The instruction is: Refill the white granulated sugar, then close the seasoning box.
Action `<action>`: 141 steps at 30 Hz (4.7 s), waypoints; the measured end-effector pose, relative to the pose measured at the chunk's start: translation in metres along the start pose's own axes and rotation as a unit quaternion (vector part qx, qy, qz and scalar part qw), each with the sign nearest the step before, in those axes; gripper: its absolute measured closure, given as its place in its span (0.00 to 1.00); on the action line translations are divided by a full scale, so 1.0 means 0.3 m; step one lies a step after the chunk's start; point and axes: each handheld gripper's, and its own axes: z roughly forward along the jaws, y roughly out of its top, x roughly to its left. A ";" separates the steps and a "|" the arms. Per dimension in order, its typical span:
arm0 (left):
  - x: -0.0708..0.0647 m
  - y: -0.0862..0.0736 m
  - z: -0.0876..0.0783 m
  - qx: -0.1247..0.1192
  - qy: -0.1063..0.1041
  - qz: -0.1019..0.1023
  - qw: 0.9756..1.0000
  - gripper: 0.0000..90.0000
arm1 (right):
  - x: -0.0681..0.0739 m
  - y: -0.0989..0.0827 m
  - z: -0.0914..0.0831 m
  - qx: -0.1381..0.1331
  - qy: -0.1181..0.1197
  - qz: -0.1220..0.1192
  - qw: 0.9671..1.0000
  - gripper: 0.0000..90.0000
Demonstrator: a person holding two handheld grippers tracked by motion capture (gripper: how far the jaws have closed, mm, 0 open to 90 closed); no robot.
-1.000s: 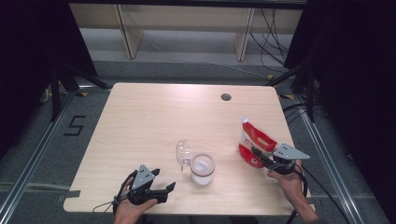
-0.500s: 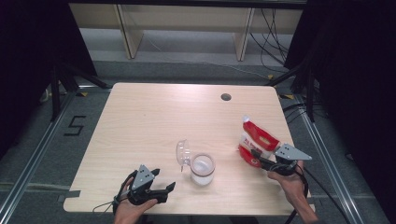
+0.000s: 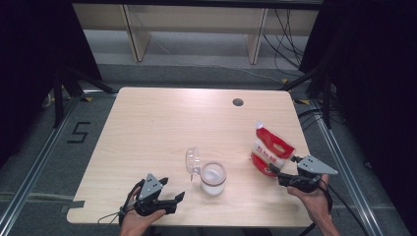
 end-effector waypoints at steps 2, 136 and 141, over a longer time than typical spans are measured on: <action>-0.001 0.000 0.001 0.000 0.000 -0.002 1.000 0.25 | 0.002 0.002 -0.013 0.007 -0.009 0.009 1.000 0.28; -0.047 0.271 0.047 -0.050 -0.054 0.036 0.997 0.99 | 0.130 -0.065 -0.100 0.085 0.030 0.002 0.996 0.23; -0.047 0.267 0.044 -0.051 -0.066 0.024 0.996 0.92 | 0.138 -0.063 -0.106 0.091 0.026 0.014 0.995 0.23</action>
